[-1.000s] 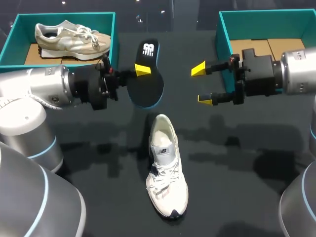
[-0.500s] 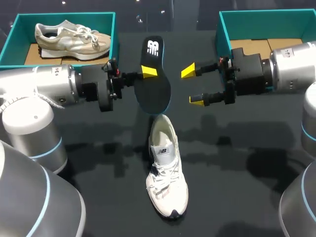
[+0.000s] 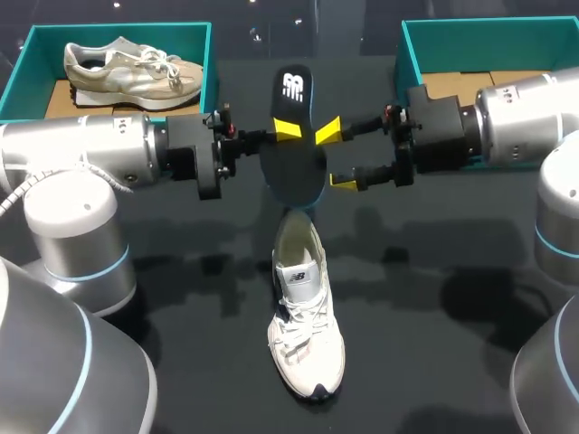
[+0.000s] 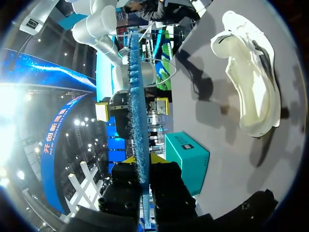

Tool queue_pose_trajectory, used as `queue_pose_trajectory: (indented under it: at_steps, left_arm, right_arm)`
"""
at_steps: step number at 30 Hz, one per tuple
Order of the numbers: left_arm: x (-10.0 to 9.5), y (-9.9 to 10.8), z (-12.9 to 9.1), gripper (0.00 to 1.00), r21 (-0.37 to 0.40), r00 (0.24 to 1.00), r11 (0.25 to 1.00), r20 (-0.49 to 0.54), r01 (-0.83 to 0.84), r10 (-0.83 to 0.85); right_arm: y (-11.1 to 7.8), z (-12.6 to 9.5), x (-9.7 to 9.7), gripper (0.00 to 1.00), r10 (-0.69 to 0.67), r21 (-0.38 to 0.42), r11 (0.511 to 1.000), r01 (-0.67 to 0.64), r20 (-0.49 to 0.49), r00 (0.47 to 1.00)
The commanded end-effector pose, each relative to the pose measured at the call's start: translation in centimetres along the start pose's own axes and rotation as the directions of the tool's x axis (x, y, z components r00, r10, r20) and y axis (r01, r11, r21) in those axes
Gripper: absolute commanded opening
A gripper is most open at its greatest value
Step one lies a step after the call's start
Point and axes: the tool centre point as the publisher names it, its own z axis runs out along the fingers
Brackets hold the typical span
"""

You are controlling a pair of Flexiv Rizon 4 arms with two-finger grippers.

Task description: Take the shoe out of the shoebox, open the shoe tongue, remove and reinsert the insole, then place the shoe into the shoebox

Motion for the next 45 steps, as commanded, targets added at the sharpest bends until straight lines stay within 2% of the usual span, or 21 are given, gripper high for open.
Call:
queue_pose_trajectory:
  at_steps: [1,7,28,37,45]
  left_arm:
    - [0.2,0.4,1.0,0.0,0.004,1.0,1.0,-0.002,-0.002,0.002]
    - [0.3,0.4,1.8,0.0,0.02,1.0,1.0,0.001,-0.01,0.01]
    - [0.3,0.3,2.5,0.0,0.027,1.0,0.999,0.018,-0.017,0.017]
    - [0.2,0.1,2.6,0.0,0.027,1.0,0.999,0.023,-0.017,0.016]
    - [0.2,0.1,2.6,0.0,0.026,1.0,1.0,0.025,-0.018,0.017]
  right_arm:
    - [0.5,1.2,0.0,0.48,-0.01,0.014,1.0,0.01,-0.012,1.0]
    - [0.8,1.7,0.0,0.39,-0.028,0.035,0.999,0.029,-0.033,0.999]
    - [1.8,3.0,-0.3,0.35,-0.037,0.066,0.997,0.042,-0.067,0.997]
    - [1.9,3.2,-0.7,0.29,-0.03,0.061,0.998,0.035,-0.081,0.996]
    - [2.1,3.1,-0.8,0.2,-0.029,0.055,0.998,0.034,-0.087,0.996]
